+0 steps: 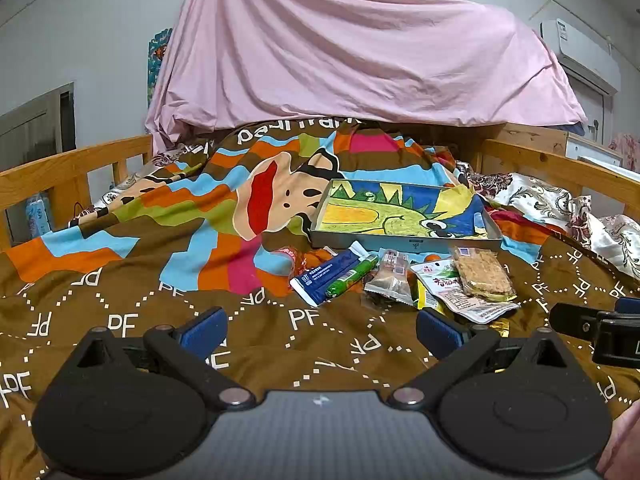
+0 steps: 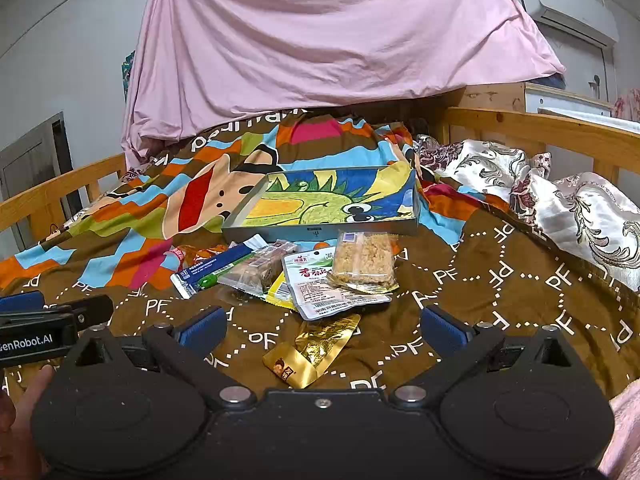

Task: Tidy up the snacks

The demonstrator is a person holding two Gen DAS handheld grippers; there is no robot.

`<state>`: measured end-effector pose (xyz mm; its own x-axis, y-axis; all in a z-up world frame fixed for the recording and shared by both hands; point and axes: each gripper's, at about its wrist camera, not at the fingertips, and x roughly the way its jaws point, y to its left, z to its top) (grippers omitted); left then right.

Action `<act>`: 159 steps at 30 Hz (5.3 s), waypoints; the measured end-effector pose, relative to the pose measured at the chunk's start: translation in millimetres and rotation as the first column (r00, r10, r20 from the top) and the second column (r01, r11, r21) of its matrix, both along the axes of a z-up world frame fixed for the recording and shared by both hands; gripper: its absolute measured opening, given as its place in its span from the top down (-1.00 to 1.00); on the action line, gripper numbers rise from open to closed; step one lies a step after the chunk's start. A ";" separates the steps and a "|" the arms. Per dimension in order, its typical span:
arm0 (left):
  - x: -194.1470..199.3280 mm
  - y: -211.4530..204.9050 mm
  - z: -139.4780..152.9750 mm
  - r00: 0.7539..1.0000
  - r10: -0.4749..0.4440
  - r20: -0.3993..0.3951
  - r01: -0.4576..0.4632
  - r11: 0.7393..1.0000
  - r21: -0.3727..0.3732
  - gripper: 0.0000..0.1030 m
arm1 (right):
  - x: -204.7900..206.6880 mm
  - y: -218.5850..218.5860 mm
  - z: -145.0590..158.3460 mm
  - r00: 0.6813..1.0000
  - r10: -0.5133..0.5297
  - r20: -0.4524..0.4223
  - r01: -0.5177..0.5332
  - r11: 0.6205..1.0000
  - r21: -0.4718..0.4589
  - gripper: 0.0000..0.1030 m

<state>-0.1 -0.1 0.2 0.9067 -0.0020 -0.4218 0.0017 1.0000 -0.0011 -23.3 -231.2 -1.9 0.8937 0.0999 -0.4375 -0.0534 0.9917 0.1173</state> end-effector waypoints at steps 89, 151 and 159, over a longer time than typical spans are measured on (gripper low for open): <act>155.1 -15.7 -15.3 0.950 -0.280 -0.141 0.273 0.960 -0.069 -0.99 | 104.2 42.1 -50.3 0.968 -0.077 -0.239 0.050 0.992 -0.118 -0.98; 220.7 -52.3 -60.4 0.846 -0.359 -0.395 0.378 0.925 -0.031 0.24 | 122.1 57.7 -81.9 0.940 -0.104 -0.326 0.069 0.991 -0.116 -0.23; 210.0 -51.6 -55.4 0.858 -0.331 -0.393 0.354 0.935 -0.013 0.24 | 118.6 61.6 -78.2 0.950 -0.088 -0.300 0.050 0.990 -0.130 0.03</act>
<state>209.9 -51.7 -55.2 0.6204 -0.2477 -0.7441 0.3553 0.9346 -0.0149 95.3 -169.6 -80.1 0.7189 -0.0271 -0.6946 0.0354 0.9994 -0.0023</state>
